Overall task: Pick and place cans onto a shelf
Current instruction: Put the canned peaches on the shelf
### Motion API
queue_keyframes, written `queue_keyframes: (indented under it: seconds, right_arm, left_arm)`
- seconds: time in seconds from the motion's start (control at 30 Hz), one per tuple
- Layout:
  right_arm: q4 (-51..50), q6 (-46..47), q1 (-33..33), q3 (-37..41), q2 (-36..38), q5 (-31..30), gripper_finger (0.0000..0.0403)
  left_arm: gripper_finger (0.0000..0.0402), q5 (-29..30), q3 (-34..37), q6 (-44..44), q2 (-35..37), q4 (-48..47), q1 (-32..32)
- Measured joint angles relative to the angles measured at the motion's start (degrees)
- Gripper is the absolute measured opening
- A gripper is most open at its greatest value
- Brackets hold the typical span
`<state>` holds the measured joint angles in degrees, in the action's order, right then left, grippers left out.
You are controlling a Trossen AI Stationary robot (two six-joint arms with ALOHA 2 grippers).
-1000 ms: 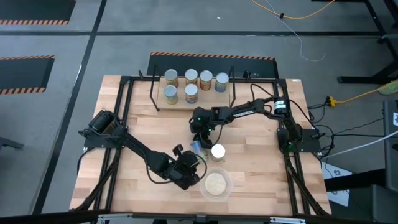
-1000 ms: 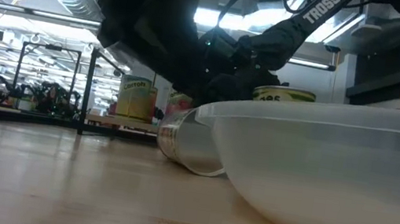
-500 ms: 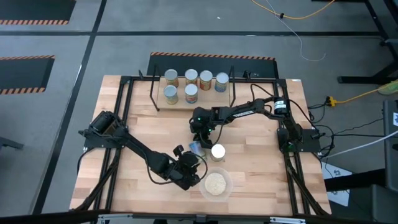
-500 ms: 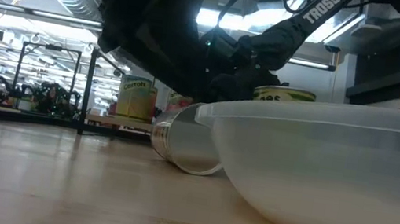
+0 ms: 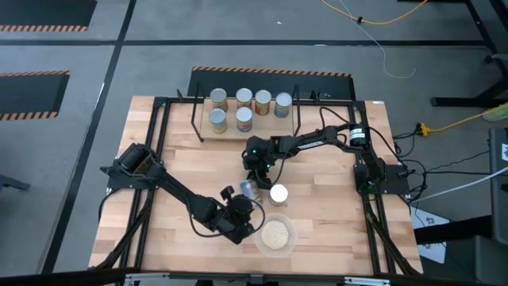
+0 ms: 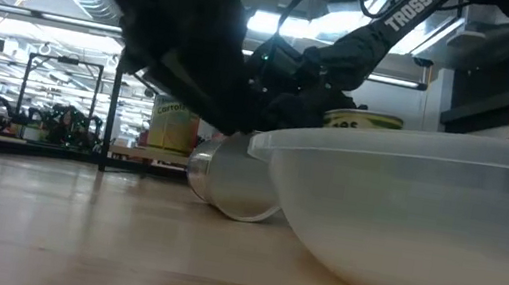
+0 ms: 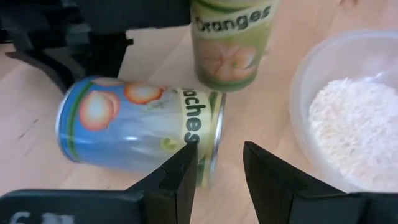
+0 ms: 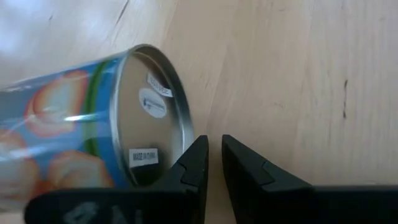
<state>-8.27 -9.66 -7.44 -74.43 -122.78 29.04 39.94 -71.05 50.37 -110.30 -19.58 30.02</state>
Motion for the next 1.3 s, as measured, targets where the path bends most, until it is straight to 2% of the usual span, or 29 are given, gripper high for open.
queue_keyframes:
  seconds: [0.67,1.3]
  right_arm:
    - [-1.49,0.07,0.09,0.00,0.00,1.30,0.0052]
    - [-1.51,0.13,0.11,0.00,0.00,1.29,0.0052]
  left_arm:
    - [0.0124,5.50,0.00,-0.15,0.00,-8.33,3.04]
    - [0.0124,5.61,0.00,-0.49,0.01,-6.36,2.99]
